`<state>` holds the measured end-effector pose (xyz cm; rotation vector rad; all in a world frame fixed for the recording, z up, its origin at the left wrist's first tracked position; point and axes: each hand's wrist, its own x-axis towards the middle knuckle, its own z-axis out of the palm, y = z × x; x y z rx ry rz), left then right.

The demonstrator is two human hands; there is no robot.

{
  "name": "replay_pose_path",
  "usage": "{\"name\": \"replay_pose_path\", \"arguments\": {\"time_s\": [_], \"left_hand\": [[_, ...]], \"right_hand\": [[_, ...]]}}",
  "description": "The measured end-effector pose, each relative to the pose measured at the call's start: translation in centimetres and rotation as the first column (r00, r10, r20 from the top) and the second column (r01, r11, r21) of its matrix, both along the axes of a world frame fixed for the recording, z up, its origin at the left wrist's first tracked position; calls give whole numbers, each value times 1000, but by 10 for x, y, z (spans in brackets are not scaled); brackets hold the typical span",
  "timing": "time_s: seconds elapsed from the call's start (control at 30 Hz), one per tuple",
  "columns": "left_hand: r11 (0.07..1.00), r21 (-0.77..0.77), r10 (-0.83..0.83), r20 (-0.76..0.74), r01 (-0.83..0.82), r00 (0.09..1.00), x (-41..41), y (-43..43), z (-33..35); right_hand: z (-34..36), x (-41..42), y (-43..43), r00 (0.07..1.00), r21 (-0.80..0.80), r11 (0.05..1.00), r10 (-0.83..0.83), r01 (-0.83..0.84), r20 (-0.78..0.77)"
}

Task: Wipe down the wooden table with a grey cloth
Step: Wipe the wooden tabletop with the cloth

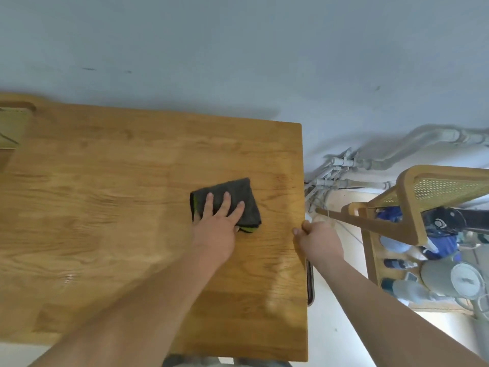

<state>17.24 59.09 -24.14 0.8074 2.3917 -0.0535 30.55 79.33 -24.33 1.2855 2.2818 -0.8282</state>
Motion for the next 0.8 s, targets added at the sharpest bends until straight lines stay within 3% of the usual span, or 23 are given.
{"name": "replay_pose_path", "arguments": {"time_s": [0.07,0.17,0.27,0.33,0.4,0.5,0.6,0.67,0.8], "left_hand": [[1000,9,8,-19,-8,1000,25,8,2],[971,11,-239,-19,239,971,78,-3,4],[833,75,-550,12,548,835,89,-26,-3],[776,101,-627,22,622,779,61,-29,-7],[831,83,-554,46,550,831,38,-21,-4],[958,98,-272,22,269,962,56,-4,3],[977,65,-204,-7,204,979,109,0,3],[924,72,-376,8,375,926,140,-6,3],[701,107,-711,22,705,703,155,-27,2]], "right_hand": [[-1,-1,9,998,-38,998,-54,54,18],[0,-2,13,996,-58,997,-44,48,79],[-1,3,2,994,-12,1000,-26,28,108],[-2,8,-5,996,-1,999,-34,34,80],[2,8,-4,996,-27,998,-57,59,66],[3,14,-6,990,-141,980,-132,139,58],[-5,41,-10,948,-232,925,-317,301,-34],[-10,64,-16,921,-261,896,-386,359,-59],[2,99,-39,886,-266,863,-459,429,-61]]}}
